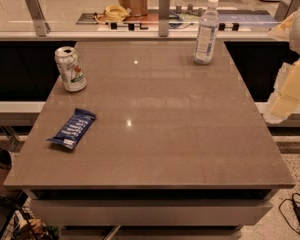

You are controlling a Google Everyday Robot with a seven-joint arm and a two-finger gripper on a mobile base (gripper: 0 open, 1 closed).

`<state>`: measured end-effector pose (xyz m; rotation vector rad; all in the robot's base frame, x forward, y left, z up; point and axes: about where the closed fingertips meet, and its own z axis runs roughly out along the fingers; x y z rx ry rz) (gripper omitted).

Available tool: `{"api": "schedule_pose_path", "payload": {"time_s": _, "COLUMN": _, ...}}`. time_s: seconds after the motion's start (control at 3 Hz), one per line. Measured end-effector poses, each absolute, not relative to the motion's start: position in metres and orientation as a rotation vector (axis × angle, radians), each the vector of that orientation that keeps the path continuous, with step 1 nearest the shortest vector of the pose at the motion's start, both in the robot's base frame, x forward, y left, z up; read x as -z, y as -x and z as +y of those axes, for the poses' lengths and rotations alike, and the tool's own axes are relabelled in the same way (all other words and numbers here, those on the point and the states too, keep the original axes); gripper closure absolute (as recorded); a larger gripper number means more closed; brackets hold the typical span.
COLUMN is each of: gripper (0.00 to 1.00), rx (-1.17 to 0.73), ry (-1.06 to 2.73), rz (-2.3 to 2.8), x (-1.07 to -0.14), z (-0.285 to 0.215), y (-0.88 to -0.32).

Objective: Move blue plastic bottle near rxbar blueberry

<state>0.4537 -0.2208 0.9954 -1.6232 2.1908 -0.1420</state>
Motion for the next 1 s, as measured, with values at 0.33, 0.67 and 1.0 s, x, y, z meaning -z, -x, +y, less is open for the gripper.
{"api": "schedule_pose_path", "payload": {"time_s": 0.33, "gripper": 0.0, "rx": 0.171, "ry": 1.473, "rz": 2.217, "x": -0.999, "z": -0.233, "y": -0.473}}
{"api": "schedule_pose_path", "payload": {"time_s": 0.67, "gripper": 0.0, "rx": 0.214, "ry": 1.245, "rz": 2.235, "x": -1.002, "z": -0.246, "y": -0.496}}
{"api": "schedule_pose_path", "payload": {"time_s": 1.0, "gripper": 0.0, "rx": 0.212, "ry": 1.014, "rz": 2.225, "x": -0.996, "z": -0.253, "y": -0.523}}
